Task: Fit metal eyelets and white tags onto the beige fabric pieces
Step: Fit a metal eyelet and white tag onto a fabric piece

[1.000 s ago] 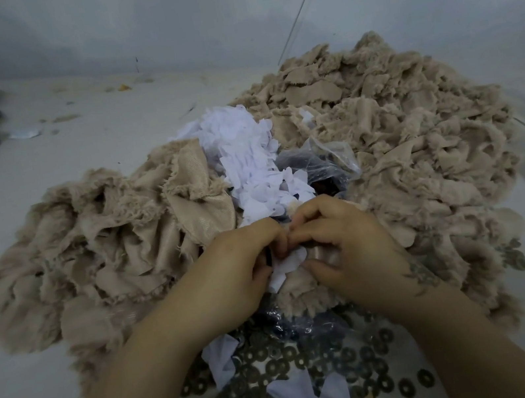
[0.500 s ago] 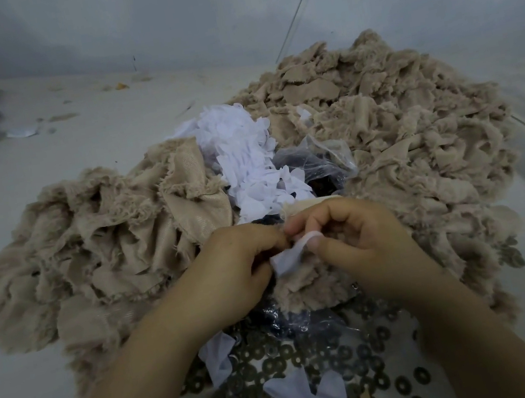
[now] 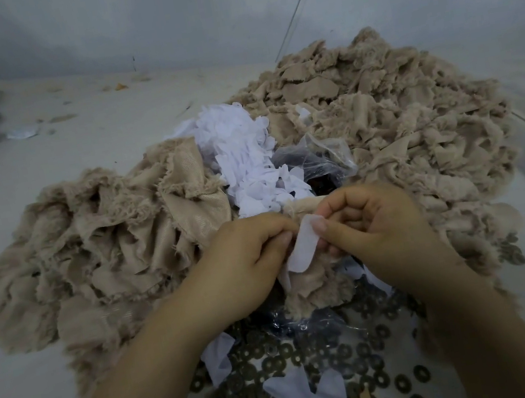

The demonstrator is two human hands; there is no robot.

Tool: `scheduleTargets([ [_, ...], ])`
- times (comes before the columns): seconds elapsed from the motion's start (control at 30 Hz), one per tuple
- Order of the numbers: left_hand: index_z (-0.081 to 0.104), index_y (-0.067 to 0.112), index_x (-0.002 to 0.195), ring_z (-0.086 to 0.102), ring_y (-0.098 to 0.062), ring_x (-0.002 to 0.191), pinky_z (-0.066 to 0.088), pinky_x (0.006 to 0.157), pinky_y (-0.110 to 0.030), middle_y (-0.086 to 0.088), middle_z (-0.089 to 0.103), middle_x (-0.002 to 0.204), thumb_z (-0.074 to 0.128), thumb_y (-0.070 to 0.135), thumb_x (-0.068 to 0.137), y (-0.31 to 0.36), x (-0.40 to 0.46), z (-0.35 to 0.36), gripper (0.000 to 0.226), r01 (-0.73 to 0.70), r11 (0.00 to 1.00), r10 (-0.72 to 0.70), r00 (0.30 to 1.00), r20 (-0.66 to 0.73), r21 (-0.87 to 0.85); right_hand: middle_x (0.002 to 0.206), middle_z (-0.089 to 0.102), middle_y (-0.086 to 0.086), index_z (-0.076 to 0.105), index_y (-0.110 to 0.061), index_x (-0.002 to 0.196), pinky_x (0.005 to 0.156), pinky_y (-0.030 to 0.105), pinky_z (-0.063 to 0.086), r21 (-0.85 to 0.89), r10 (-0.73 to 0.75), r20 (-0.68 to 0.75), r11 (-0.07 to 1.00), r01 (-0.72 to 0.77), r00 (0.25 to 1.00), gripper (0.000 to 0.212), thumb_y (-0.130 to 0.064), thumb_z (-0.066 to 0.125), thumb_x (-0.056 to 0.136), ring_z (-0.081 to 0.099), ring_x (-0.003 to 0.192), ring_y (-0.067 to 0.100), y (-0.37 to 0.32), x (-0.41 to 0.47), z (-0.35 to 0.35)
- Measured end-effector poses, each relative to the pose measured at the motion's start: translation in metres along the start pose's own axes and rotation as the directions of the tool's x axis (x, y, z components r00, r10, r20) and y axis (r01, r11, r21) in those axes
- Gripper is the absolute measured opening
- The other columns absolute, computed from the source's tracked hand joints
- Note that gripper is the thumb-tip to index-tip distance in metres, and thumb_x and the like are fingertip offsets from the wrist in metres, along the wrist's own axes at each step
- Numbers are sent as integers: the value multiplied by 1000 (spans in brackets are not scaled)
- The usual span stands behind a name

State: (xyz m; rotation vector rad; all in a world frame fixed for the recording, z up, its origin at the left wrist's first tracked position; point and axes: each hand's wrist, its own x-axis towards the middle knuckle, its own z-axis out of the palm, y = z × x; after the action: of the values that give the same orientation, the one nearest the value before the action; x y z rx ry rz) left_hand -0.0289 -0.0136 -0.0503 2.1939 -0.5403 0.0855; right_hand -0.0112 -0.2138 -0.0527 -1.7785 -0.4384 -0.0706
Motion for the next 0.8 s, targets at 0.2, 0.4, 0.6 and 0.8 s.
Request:
scheduleTargets([
  [0.2, 69, 13, 83, 62, -11, 49, 51, 49, -28, -1, 69, 64, 71, 14, 89, 16, 13, 15, 7, 142, 944, -171, 982, -75, -296, 59, 70, 3, 68, -15, 72, 47, 26, 54, -99, 29, -176, 994, -47, 984, 23, -26, 67, 91, 65, 48, 13, 0, 0, -3],
  [0.4, 65, 7, 82, 60, -23, 40, 49, 43, -28, -11, 65, 53, 65, 9, 94, 9, 9, 25, 12, 182, 887, -223, 974, -48, -424, 47, 66, 4, 69, 1, 59, 61, 35, 59, -353, 386, -257, 816, -458, 886, 64, -54, 58, 92, 67, 48, 19, 12, 4, -15],
  [0.6, 61, 7, 86, 63, -32, 44, 51, 43, -34, -15, 65, 59, 60, -3, 93, 8, 11, 28, 12, 199, 855, -250, 967, -45, -479, 63, 69, 18, 65, 7, 82, 57, 38, 56, -223, 362, -270, 878, -423, 892, 57, -49, 74, 81, 63, 47, 14, 18, 8, -4],
  [0.8, 48, 16, 104, 64, -37, 48, 53, 43, -37, -18, 67, 60, 61, 3, 94, 12, 11, 40, 21, 220, 817, -360, 917, -173, -532, 62, 58, 15, 59, 11, 82, 57, 37, 45, -49, 365, -195, 923, -381, 910, 35, -18, 77, 83, 50, 58, 18, 17, 7, 5],
])
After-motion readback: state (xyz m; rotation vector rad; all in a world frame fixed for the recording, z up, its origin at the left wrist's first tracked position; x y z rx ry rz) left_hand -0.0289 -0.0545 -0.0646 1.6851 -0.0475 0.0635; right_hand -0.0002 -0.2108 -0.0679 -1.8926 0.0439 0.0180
